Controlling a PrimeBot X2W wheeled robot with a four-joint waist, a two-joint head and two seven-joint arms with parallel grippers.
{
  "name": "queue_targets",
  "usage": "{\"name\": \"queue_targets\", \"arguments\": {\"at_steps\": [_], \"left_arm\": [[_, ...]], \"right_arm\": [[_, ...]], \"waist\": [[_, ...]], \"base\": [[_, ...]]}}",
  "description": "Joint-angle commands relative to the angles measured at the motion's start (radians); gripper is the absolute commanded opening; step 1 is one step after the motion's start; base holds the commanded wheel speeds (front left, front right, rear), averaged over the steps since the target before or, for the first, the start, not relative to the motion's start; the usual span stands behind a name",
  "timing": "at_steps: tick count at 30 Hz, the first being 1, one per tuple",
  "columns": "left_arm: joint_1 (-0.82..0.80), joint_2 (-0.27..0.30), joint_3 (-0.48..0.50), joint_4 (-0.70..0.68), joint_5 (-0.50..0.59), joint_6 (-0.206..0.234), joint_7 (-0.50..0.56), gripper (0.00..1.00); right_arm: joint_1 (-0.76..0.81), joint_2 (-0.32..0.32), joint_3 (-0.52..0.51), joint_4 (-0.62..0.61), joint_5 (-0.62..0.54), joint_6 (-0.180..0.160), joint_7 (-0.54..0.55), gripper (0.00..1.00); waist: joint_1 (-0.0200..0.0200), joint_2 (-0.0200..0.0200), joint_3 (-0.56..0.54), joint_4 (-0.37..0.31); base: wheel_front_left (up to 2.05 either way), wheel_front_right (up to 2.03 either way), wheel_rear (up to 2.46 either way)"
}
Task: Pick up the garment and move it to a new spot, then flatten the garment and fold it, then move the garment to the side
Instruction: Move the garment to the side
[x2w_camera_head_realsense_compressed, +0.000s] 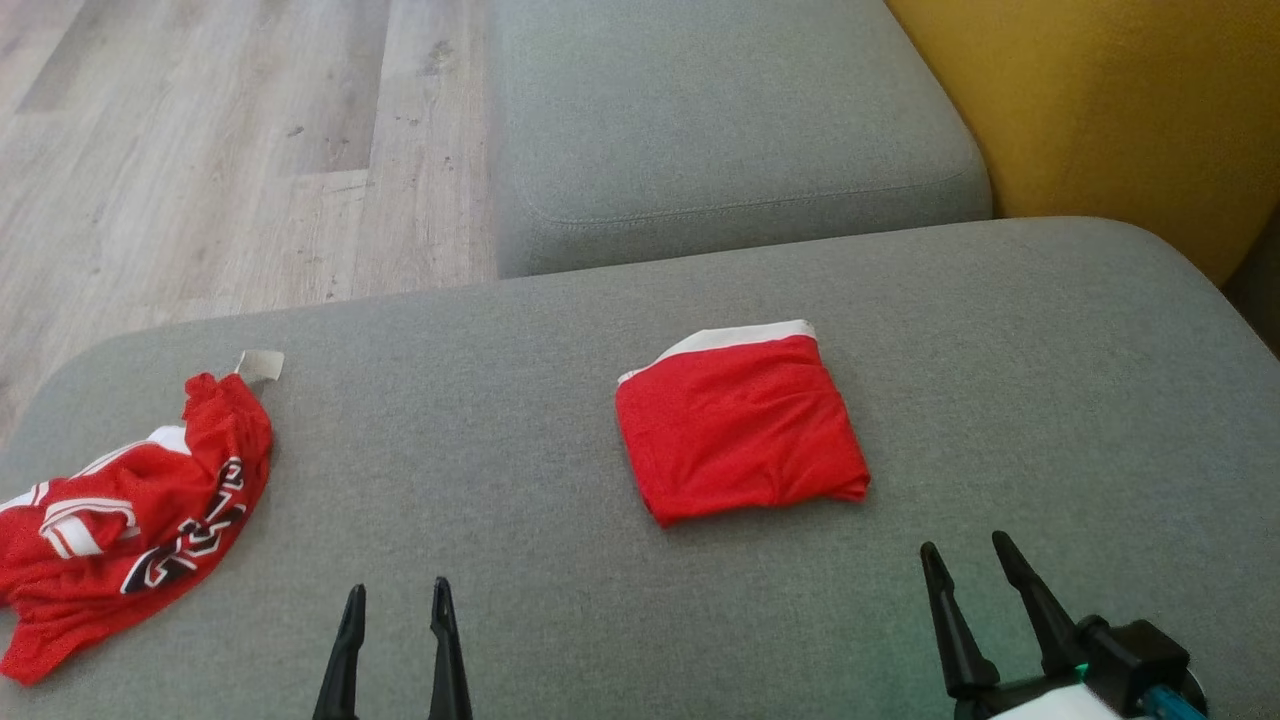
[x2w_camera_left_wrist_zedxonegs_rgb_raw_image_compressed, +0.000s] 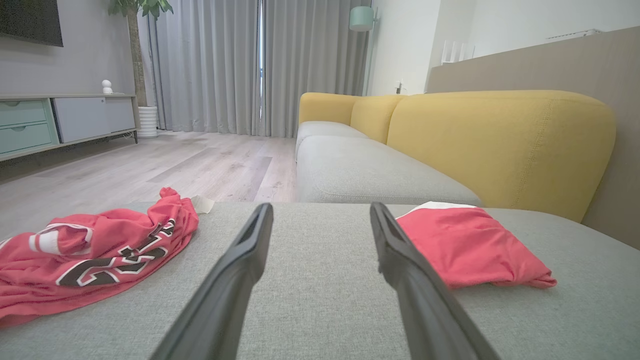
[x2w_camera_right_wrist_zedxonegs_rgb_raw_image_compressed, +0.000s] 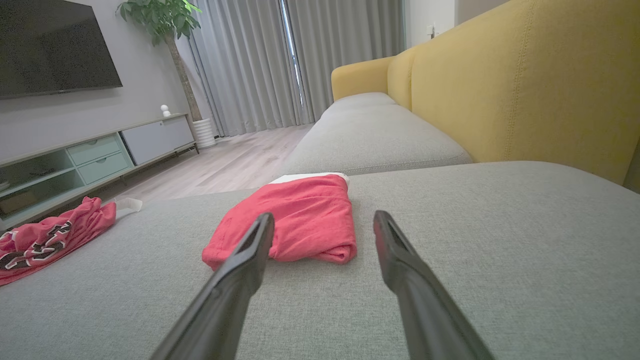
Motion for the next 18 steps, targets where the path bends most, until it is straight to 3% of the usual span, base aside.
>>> {"name": "queue_targets", "arguments": {"at_steps": [1, 18], "left_arm": [[-0.033, -0.004, 0.032, -0.027, 0.011, -0.001, -0.005, 1.00], [-0.036, -0.004, 0.034, -0.008, 0.014, -0.004, -0.005, 1.00]], "right_arm": [[-0.036, -0.013, 0.020, -0.026, 0.005, -0.001, -0.011, 1.00], [-0.042, -0.013, 0.012, -0.024, 0.013, -0.001, -0.011, 1.00]], "waist": [[0.0000, 0.0000, 0.000, 0.002], [0.0000, 0.0000, 0.016, 0.011]], "base": [[0.00, 0.00, 0.00], [0.00, 0.00, 0.00]]}}
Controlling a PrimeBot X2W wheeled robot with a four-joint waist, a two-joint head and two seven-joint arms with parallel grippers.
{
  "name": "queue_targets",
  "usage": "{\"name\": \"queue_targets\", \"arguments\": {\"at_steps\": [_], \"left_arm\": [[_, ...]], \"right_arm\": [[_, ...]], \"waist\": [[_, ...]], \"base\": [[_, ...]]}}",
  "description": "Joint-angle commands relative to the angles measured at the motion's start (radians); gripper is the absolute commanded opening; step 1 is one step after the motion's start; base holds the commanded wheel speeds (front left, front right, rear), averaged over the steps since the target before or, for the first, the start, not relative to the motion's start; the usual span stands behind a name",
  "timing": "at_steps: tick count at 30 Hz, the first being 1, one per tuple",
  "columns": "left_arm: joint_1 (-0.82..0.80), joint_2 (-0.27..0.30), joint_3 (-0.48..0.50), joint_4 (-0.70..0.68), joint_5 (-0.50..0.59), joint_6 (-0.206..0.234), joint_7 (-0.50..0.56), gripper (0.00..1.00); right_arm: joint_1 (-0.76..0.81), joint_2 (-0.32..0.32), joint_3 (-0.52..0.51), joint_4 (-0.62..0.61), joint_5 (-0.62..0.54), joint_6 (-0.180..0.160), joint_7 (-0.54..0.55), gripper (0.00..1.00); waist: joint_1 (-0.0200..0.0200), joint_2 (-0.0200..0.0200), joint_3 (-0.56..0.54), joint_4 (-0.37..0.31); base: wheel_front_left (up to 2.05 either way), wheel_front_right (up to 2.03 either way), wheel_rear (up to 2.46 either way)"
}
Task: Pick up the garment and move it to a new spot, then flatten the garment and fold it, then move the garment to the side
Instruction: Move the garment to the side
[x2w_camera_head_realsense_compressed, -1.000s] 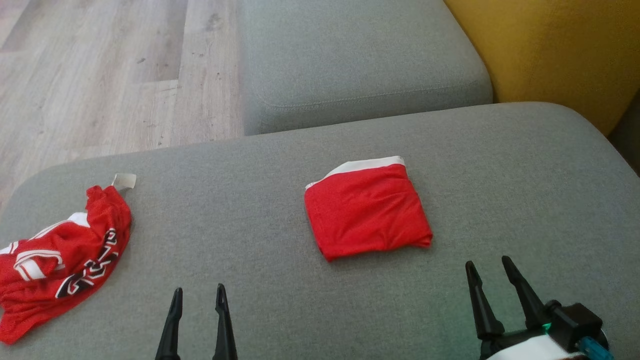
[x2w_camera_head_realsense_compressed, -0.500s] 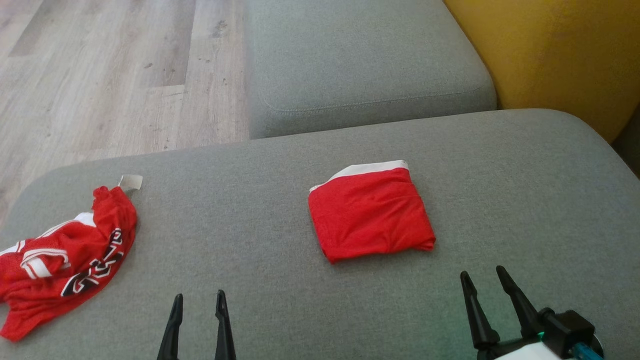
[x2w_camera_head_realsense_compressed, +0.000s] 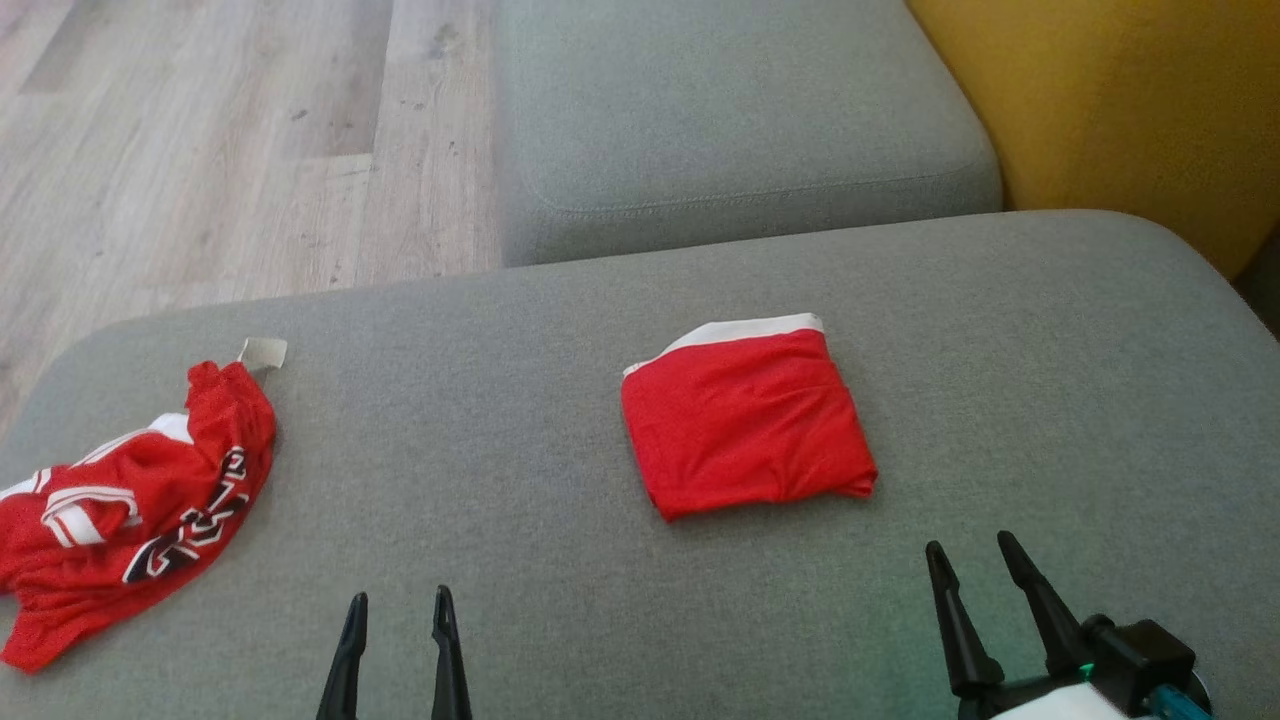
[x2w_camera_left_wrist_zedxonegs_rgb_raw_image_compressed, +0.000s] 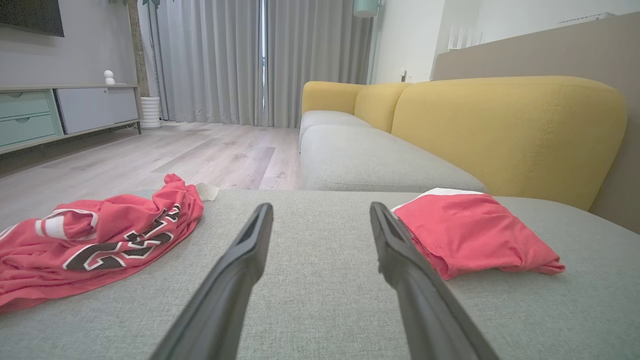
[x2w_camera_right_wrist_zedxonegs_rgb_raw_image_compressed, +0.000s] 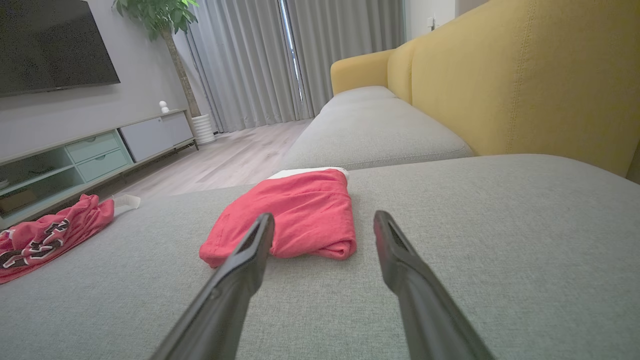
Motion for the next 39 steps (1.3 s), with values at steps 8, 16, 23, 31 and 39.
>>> {"name": "queue_targets", "arguments": {"at_steps": [8, 16, 23, 31, 39], "left_arm": [[-0.053, -0.004, 0.016, -0.029, 0.016, -0.002, -0.005, 1.00], [-0.081, -0.004, -0.002, -0.038, 0.026, -0.009, -0.005, 1.00], [-0.135, -0.004, -0.009, -0.052, 0.026, -0.002, -0.005, 1.00], [-0.180, -0.004, -0.028, -0.051, 0.029, -0.004, -0.005, 1.00], [-0.227, -0.004, -0.051, -0.043, 0.028, -0.009, -0.005, 1.00]], "right_arm": [[-0.071, -0.026, 0.013, -0.021, -0.007, -0.001, -0.011, 1.00], [-0.150, -0.050, 0.011, 0.008, -0.003, -0.001, -0.011, 1.00], [-0.299, -0.073, 0.004, 0.132, 0.089, -0.001, -0.011, 1.00], [-0.518, -0.151, 0.094, 0.309, 0.249, -0.001, 0.081, 1.00], [-0.653, -0.208, 0.201, 0.463, 0.429, -0.001, 0.218, 1.00]], "waist": [[0.0000, 0.0000, 0.064, 0.029], [0.0000, 0.0000, 0.149, 0.075], [0.0000, 0.0000, 0.231, 0.106], [0.0000, 0.0000, 0.304, 0.118], [0.0000, 0.0000, 0.357, 0.144]], "base": [[0.00, 0.00, 0.00], [0.00, 0.00, 0.00], [0.00, 0.00, 0.00], [0.00, 0.00, 0.00], [0.00, 0.00, 0.00]]}}
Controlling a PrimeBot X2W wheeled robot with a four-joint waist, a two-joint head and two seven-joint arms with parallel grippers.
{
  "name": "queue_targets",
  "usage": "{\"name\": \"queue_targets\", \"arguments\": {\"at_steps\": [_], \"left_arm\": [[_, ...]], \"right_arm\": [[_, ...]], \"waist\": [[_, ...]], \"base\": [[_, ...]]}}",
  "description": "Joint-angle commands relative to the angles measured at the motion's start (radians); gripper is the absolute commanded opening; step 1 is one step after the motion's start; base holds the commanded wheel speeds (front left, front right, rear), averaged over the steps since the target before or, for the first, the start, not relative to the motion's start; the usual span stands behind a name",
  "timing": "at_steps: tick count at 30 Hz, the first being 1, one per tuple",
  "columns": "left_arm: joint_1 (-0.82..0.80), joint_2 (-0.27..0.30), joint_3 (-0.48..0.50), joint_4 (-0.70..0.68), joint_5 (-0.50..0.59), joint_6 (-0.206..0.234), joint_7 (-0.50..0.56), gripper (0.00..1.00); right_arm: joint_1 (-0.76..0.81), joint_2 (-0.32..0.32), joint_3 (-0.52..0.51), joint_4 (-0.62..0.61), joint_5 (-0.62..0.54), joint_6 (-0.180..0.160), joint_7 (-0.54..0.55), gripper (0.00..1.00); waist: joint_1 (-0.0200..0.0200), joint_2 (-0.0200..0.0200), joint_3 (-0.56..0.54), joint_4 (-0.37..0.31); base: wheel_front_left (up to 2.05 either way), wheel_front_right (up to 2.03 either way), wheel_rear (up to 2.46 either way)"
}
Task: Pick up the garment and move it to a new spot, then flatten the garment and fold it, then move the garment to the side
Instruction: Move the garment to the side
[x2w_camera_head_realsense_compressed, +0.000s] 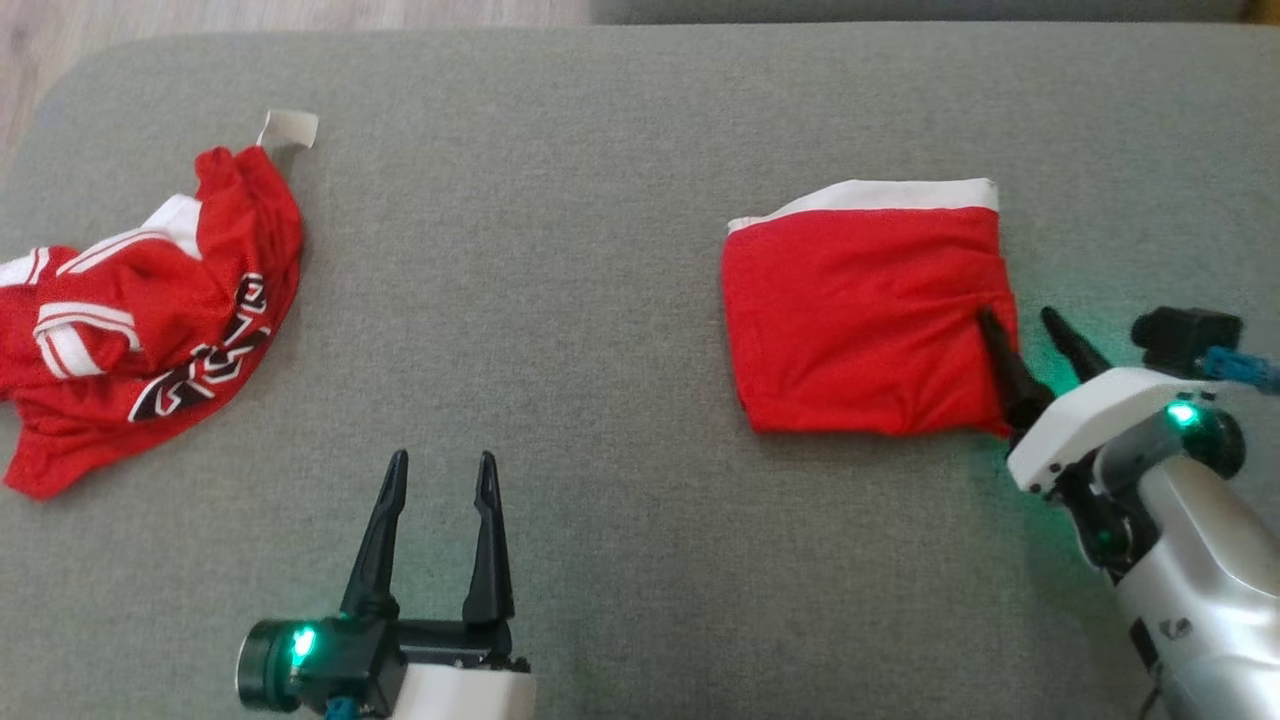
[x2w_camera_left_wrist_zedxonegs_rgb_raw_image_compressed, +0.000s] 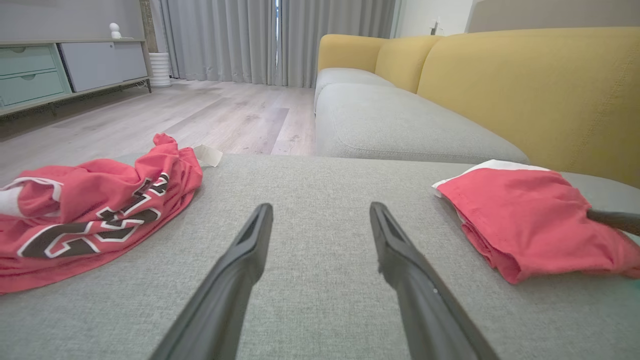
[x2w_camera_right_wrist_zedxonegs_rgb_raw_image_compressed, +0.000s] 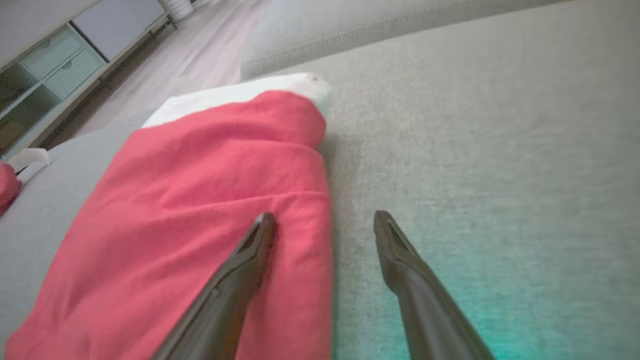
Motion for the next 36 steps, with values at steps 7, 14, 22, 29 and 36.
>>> {"name": "queue_targets", "arguments": {"at_steps": [7, 14, 22, 29, 36], "left_arm": [[-0.030, -0.003, 0.024, -0.019, 0.008, -0.003, -0.005, 1.00], [-0.037, -0.003, 0.039, -0.022, 0.030, -0.013, -0.005, 1.00], [-0.077, -0.003, 0.070, -0.030, 0.072, -0.045, -0.005, 1.00], [-0.133, 0.007, 0.086, -0.036, 0.110, -0.082, -0.005, 1.00], [-0.180, 0.015, 0.097, -0.038, 0.127, -0.100, -0.005, 1.00]], "right_arm": [[-0.040, -0.023, 0.123, -0.013, 0.116, -0.001, -0.027, 0.00], [-0.107, -0.103, 0.189, 0.002, 0.152, -0.001, -0.102, 0.00], [-0.193, -0.270, 0.226, 0.040, 0.128, -0.001, -0.132, 0.00], [-0.282, -0.381, 0.217, 0.086, 0.062, -0.001, -0.152, 0.00], [-0.378, -0.408, 0.166, 0.160, -0.030, -0.001, -0.191, 0.31]], "waist": [[-0.0002, 0.0000, 0.016, -0.013], [-0.0002, 0.0000, 0.042, -0.098], [-0.0002, 0.0000, 0.130, -0.216], [-0.0002, 0.0000, 0.216, -0.279], [-0.0002, 0.0000, 0.262, -0.298]], "base": [[0.00, 0.00, 0.00], [0.00, 0.00, 0.00], [0.00, 0.00, 0.00], [0.00, 0.00, 0.00], [0.00, 0.00, 0.00]]}}
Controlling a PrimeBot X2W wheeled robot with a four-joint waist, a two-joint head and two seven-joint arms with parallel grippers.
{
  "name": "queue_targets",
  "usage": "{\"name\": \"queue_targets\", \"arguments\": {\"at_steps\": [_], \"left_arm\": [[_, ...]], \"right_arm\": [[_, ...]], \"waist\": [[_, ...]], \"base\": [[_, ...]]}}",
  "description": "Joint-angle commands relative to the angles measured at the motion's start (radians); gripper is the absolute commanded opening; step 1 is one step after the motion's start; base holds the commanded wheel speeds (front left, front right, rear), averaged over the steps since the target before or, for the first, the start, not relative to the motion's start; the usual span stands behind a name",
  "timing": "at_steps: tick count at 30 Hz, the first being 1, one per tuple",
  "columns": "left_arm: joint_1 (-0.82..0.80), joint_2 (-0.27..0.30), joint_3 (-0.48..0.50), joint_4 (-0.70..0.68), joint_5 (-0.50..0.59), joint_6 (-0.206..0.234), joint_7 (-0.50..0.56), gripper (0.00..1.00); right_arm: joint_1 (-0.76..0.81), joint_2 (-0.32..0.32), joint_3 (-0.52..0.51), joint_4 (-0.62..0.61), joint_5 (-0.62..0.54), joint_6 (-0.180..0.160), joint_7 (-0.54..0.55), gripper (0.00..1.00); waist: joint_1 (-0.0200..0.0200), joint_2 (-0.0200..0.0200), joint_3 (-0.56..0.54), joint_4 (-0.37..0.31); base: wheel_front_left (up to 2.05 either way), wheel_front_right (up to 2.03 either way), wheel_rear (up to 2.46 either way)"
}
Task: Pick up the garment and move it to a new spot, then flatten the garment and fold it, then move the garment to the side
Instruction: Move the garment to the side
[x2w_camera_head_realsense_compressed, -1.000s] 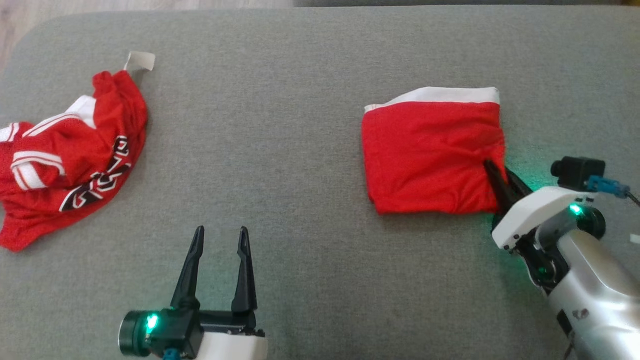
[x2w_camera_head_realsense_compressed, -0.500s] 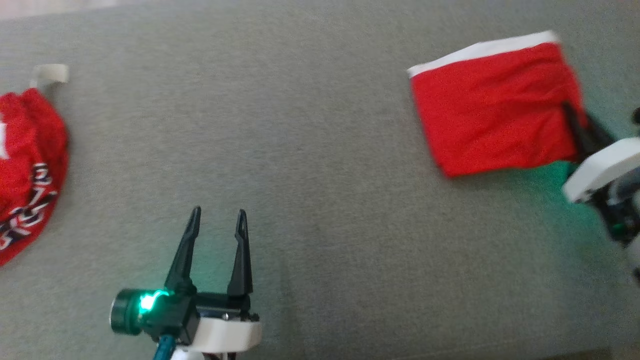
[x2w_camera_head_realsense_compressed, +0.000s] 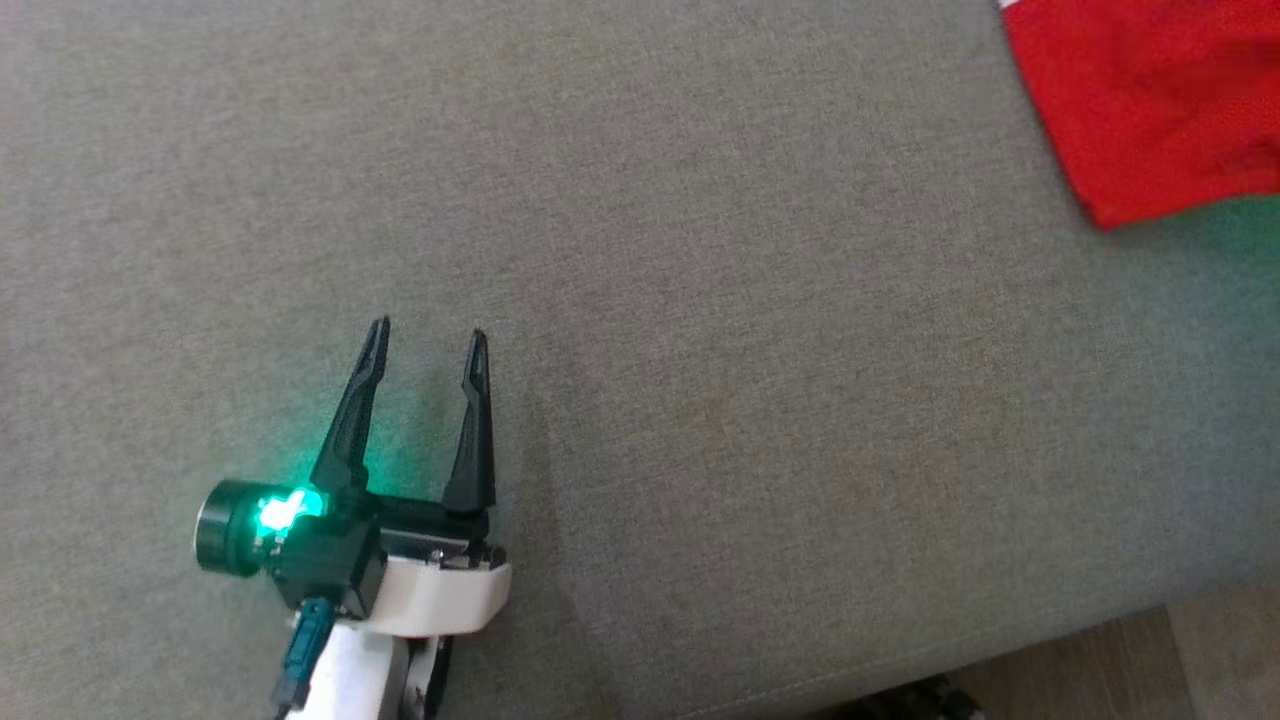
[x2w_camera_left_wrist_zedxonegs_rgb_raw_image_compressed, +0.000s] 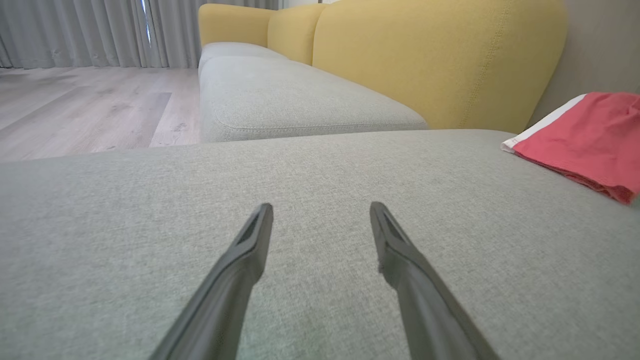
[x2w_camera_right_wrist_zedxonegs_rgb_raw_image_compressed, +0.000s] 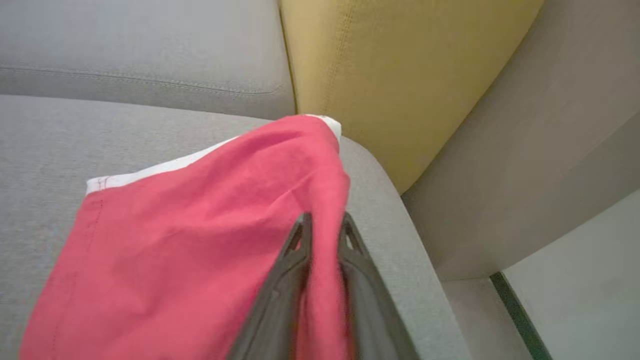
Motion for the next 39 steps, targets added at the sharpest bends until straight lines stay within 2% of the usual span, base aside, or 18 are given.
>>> {"name": "queue_targets", "arguments": {"at_steps": [1, 2, 6, 9, 12, 17, 20, 24, 32, 35, 39], "left_arm": [[-0.011, 0.008, 0.029, -0.031, 0.014, -0.005, -0.005, 1.00], [-0.015, 0.008, 0.030, -0.029, 0.015, -0.008, -0.005, 1.00], [-0.018, 0.005, 0.032, -0.018, 0.010, -0.009, -0.005, 1.00], [-0.004, 0.001, 0.032, -0.014, 0.002, 0.000, -0.005, 1.00], [0.025, -0.002, 0.031, -0.007, -0.008, 0.010, -0.005, 1.00], [0.082, -0.007, 0.033, 0.008, -0.042, 0.025, -0.005, 1.00], [0.110, -0.008, 0.034, 0.019, -0.066, 0.034, -0.005, 1.00], [0.142, -0.009, 0.035, 0.023, -0.097, 0.055, -0.005, 1.00], [0.225, -0.009, 0.059, -0.007, -0.101, 0.090, -0.005, 1.00], [0.260, -0.009, 0.072, -0.016, -0.107, 0.105, -0.005, 1.00], [0.304, -0.009, 0.086, -0.022, -0.108, 0.103, -0.005, 1.00]], "right_arm": [[0.003, -0.038, -0.006, 0.001, -0.021, -0.001, -0.015, 0.47], [-0.006, -0.035, -0.014, 0.019, -0.045, -0.001, -0.019, 1.00], [-0.026, -0.007, -0.063, 0.083, -0.171, -0.001, -0.046, 1.00], [-0.003, 0.042, -0.109, 0.082, -0.274, -0.001, -0.055, 1.00], [0.078, 0.128, -0.175, -0.015, -0.340, -0.001, -0.057, 1.00], [0.299, 0.296, -0.246, -0.204, -0.376, -0.001, -0.057, 1.00], [0.435, 0.398, -0.269, -0.305, -0.386, -0.001, -0.057, 1.00], [0.583, 0.498, -0.266, -0.411, -0.380, -0.001, -0.057, 1.00], [0.816, 0.572, -0.337, -0.629, -0.390, -0.001, -0.057, 1.00], [0.876, 0.577, -0.363, -0.662, -0.413, -0.001, -0.057, 1.00], [0.941, 0.578, -0.378, -0.678, -0.428, -0.001, -0.057, 1.00]], "waist": [[-0.0003, 0.0001, 0.012, -0.010], [-0.0003, 0.0001, 0.013, -0.010], [-0.0003, 0.0001, -0.017, 0.006], [-0.0003, 0.0001, -0.070, 0.024], [-0.0003, 0.0001, -0.136, 0.041], [-0.0003, 0.0001, -0.253, 0.075], [-0.0003, 0.0001, -0.321, 0.108], [-0.0003, 0.0001, -0.403, 0.148], [-0.0003, 0.0001, -0.533, 0.193], [-0.0003, 0.0001, -0.567, 0.196], [-0.0003, 0.0001, -0.606, 0.197]], "base": [[0.00, 0.00, 0.00], [0.00, 0.00, 0.00], [0.00, 0.00, 0.00], [0.00, 0.00, 0.00], [0.00, 0.00, 0.00], [0.00, 0.00, 0.00], [0.00, 0.00, 0.00], [0.00, 0.00, 0.00], [0.00, 0.00, 0.00], [0.00, 0.00, 0.00], [0.00, 0.00, 0.00]]}}
